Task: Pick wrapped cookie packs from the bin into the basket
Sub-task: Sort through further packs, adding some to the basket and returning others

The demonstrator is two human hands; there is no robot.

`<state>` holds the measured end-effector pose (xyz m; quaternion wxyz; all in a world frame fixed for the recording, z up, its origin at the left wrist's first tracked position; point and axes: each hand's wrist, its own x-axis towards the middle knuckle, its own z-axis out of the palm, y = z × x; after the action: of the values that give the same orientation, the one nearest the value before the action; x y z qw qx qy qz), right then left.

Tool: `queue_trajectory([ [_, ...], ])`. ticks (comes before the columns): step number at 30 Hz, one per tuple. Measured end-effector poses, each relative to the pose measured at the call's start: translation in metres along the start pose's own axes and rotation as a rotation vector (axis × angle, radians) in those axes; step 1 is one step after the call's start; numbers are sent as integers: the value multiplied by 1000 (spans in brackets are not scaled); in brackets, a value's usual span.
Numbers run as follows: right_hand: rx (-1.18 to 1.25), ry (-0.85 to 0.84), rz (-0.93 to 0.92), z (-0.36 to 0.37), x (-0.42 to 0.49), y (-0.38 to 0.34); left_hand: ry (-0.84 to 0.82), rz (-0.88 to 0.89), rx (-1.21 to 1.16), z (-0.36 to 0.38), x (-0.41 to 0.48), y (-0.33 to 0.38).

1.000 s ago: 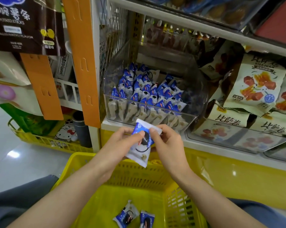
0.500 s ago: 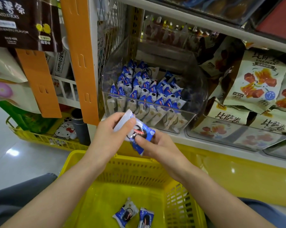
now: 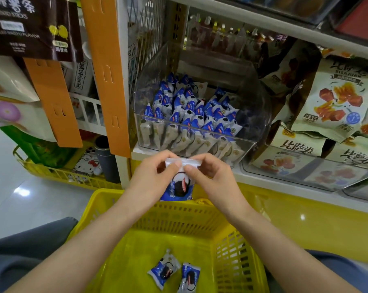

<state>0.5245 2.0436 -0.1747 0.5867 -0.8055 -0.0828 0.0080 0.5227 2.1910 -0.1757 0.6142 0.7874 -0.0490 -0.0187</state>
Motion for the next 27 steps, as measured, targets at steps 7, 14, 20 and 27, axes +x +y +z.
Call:
queue_trajectory([
  [7,-93,27,-62,1,-3,4,24,54,100,2,0,-1],
  [14,-593,86,-417,-5,-9,-1,-9,35,53,5,1,-2],
  [20,-369,341,-293,-8,-6,-3,138,49,131,5,5,-9],
  [27,-415,163,-481,-7,-11,-3,-44,-268,-516,4,8,5],
])
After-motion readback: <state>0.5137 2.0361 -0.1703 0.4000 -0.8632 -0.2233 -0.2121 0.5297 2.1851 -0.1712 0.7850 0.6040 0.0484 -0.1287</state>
